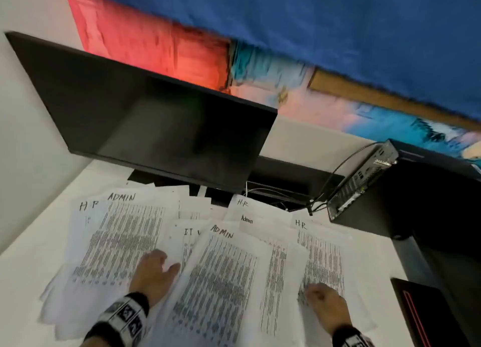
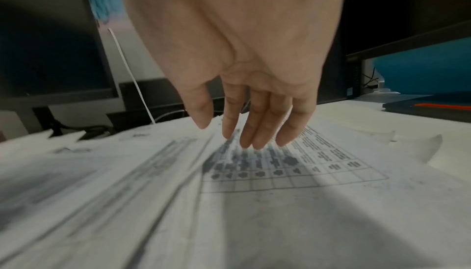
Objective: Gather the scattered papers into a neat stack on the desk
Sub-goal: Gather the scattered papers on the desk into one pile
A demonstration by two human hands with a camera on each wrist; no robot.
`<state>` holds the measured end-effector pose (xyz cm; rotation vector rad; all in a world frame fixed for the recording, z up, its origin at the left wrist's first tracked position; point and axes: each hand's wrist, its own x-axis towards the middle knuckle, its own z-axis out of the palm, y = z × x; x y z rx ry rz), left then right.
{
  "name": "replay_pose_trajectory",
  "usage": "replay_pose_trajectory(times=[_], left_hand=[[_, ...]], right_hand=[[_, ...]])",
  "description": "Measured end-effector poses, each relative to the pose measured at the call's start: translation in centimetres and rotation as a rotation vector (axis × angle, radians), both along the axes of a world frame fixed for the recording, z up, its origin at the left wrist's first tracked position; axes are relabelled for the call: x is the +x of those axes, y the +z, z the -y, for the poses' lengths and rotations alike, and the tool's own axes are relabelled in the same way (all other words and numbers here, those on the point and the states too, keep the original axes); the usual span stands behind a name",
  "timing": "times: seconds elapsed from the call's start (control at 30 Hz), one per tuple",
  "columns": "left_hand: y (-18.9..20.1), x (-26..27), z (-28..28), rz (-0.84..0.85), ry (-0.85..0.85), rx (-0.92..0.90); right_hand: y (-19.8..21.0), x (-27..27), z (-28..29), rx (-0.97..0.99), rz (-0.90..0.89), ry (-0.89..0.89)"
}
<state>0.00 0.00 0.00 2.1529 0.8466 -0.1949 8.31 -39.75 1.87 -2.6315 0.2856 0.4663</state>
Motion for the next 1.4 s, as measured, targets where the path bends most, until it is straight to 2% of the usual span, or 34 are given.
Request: replay_pose_trajectory(times=[0.07,0.13,0.3,0.43,0.57,0.7,0.77,0.8,0.9,0.97,1.03,1.1,1.17,1.27,1.33,1.4], left_hand=[[-0.5,0.5,0.4,-0.098,0.075,0.151],[-0.6,0.7,0.7,-0.134,0.144,0.201],[-1.5,0.8,1.1,-0.079,0.092,0.047],[-0.2,0.8,2.7,0.003,0.039,-0.081],[1.0,1.3,4.9,0.044,0.005,-0.181],[0.9,2.0,6.3,-0.011,0.012,-0.202],[0.9,2.3,6.7,-0.046,0.01,-0.202],[0.8,2.5,6.9,-0.06,0.001,-0.194],[0.5,2.6,7.0,-0.065,-0.011,-0.178],[0.3,2.6,7.0,-0.063,-0.002,-0.174],[0.1,2.5,6.5,-0.028,0.026,-0.187],[0.4,2.5,6.4,0.017,0.048,-0.207],[0.4,2.7,6.4,0.052,0.074,-0.21],[1.2,2.9,6.9,0.079,0.111,-0.187],[1.6,3.0,7.3,0.1,0.129,-0.198],[2.0,2.8,7.6,0.125,0.154,-0.205]], right_hand=[[-0.4,1.0,1.4,-0.033,0.016,-0.03],[-0.2,1.8,2.7,-0.099,0.002,-0.112],[-0.9,3.5,5.7,-0.211,-0.11,-0.267],[-1.9,5.1,7.0,-0.271,-0.13,-0.317],[-2.5,6.3,7.0,0.044,-0.134,-0.339],[-2.1,6.1,5.8,0.412,-0.215,-0.319],[-0.6,5.6,4.6,0.458,-0.177,-0.261],[0.7,5.5,4.1,0.403,-0.125,-0.186],[6.2,5.3,3.5,-0.019,0.153,0.069],[10.0,4.8,3.9,-0.094,0.349,0.086],[12.4,5.3,4.3,0.009,0.541,0.051],[13.7,6.0,5.5,0.238,0.619,-0.093],[13.7,6.4,6.5,0.496,0.635,-0.228],[12.2,5.1,5.6,0.748,0.591,-0.307],[11.1,3.5,3.7,0.822,0.532,-0.351],[10.8,1.8,1.9,0.759,0.593,-0.371]])
